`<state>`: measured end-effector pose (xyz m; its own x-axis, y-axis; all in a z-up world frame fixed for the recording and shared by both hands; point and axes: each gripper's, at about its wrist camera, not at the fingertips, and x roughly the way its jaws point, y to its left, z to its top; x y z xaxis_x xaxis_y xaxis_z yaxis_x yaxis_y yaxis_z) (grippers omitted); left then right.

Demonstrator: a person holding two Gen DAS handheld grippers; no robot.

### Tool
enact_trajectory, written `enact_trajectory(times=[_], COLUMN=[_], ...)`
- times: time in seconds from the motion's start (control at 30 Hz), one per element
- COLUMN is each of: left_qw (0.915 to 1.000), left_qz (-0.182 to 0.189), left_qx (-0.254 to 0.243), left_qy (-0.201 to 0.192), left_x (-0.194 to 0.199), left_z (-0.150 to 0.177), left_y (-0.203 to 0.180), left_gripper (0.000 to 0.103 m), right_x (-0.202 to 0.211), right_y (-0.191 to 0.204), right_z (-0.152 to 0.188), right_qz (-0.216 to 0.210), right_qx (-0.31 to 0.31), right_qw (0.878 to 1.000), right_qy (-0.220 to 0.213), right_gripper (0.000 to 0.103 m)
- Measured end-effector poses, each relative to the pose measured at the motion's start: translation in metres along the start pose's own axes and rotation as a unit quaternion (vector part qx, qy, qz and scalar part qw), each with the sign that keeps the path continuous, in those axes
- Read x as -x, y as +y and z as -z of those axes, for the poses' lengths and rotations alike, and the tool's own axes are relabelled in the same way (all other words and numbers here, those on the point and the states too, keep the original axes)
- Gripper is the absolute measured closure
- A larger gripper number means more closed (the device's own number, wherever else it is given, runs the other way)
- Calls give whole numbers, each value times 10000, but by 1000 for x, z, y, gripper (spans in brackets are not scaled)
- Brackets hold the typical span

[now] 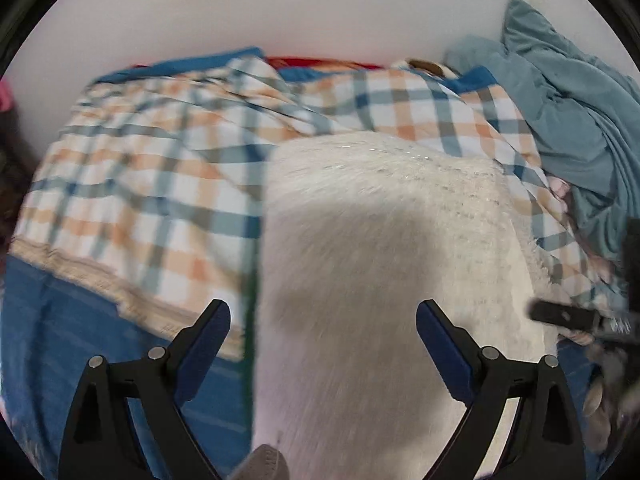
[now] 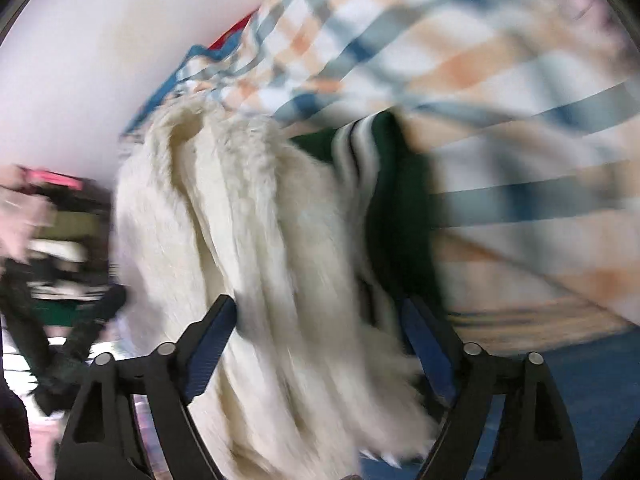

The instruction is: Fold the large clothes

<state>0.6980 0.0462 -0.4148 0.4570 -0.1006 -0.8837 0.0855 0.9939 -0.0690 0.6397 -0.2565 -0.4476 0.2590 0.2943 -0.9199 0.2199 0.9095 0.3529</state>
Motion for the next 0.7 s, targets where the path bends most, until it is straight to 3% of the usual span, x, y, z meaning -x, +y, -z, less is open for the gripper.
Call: enact_trajectory(times=[0.1,0.17,0.23,0.3,0.43,0.7], left_qw=[9982,9968,9964,9956,9947,9929], left_qz=[-573,-759,-804,-883,-933,-841], left_qx=[-108,-94,-38,-7,-26,-24], left_qy=[-108,-211,-248,-304,-432,-836], left_x=[26,51,75,101,159,303], left_z=[23,44,62,76,99,143], left_y=[-7,-14,-19,-26,-40,-57], left_gripper=[5,4,4,4,4,4], right_x=[37,72,96,145,228,433], right_y=[22,23,38,47,62,87], right_z=[38,85,112,147,197,309], right_qz=[891,1300,1639,1883,2032,2107], right_qx=[356,572,716,728,674,667], right_qw=[9949,9886,9817,9759,9707,9605], right_qy=[-325,-492,-647,-829,-1092,-1692], right_gripper=[9,8,8,7,7,7])
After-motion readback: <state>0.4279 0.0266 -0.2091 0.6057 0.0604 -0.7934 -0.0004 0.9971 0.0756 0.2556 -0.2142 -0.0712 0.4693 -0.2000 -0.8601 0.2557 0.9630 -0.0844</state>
